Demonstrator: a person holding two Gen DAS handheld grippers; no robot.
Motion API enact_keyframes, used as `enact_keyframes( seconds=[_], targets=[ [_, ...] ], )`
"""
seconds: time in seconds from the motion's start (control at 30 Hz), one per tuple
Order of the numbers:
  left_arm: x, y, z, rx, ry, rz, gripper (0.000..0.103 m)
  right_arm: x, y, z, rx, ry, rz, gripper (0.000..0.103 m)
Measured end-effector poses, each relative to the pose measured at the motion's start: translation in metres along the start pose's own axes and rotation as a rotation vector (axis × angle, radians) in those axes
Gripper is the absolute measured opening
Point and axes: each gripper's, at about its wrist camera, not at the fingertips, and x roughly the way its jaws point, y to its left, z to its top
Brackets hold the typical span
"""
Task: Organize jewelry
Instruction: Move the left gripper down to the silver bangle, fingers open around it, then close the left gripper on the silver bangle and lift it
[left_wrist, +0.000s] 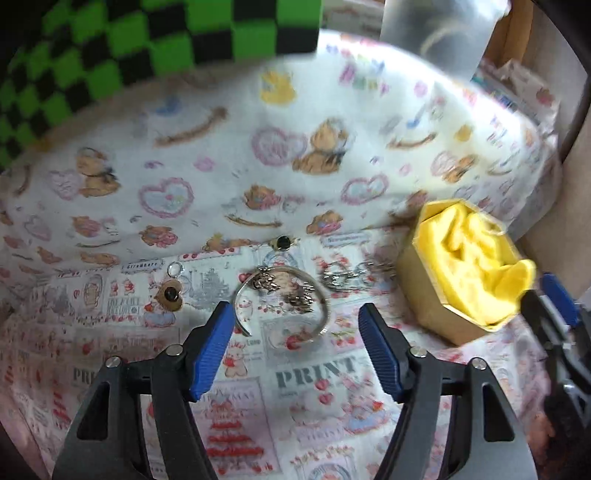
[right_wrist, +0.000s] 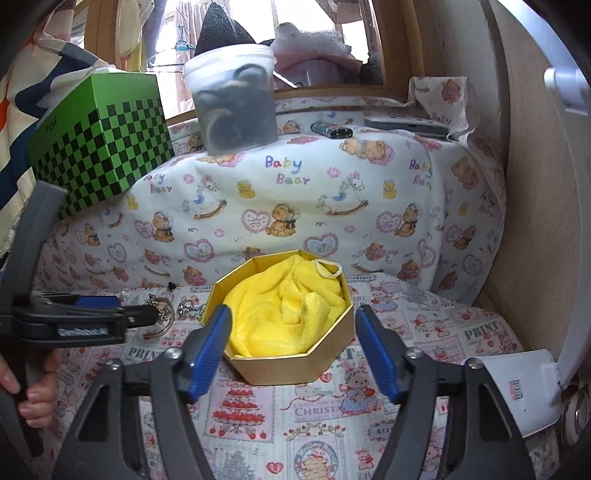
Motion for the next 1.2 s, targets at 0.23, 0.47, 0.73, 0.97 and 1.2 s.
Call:
enact_keyframes(
  seconds=[0.23, 0.47, 0.73, 0.97, 1.2],
  targets=[
    [0.022, 0.004, 0.006, -0.001, 0.038, 0.012, 0.08, -0.008, 0.004, 0.001, -0.031, -0.04, -0.04, 0.059],
    [0.032, -0.007, -0.002, 0.059, 0.025, -0.032, 0.067, -0.009, -0.001, 0.003, -0.014, -0.042, -0.047, 0.059],
    [-0.019, 0.019, -0.036, -0.013, -0.076, -0.045, 0.066, -0.015, 0.002, 0.003, -0.018, -0.056, 0.01, 0.041],
    [-0.031, 0.055, -0.065, -0.135, -0.098, -0.1, 0.066, -0.012, 0.018, -0.003, -0.065, -0.026, 0.054, 0.034],
    [-0.027, 0.075, -0.064, -0.132, -0.083, -0.119, 0.067, -0.014, 0.02, -0.005, -0.07, -0.033, 0.046, 0.034]
  ],
)
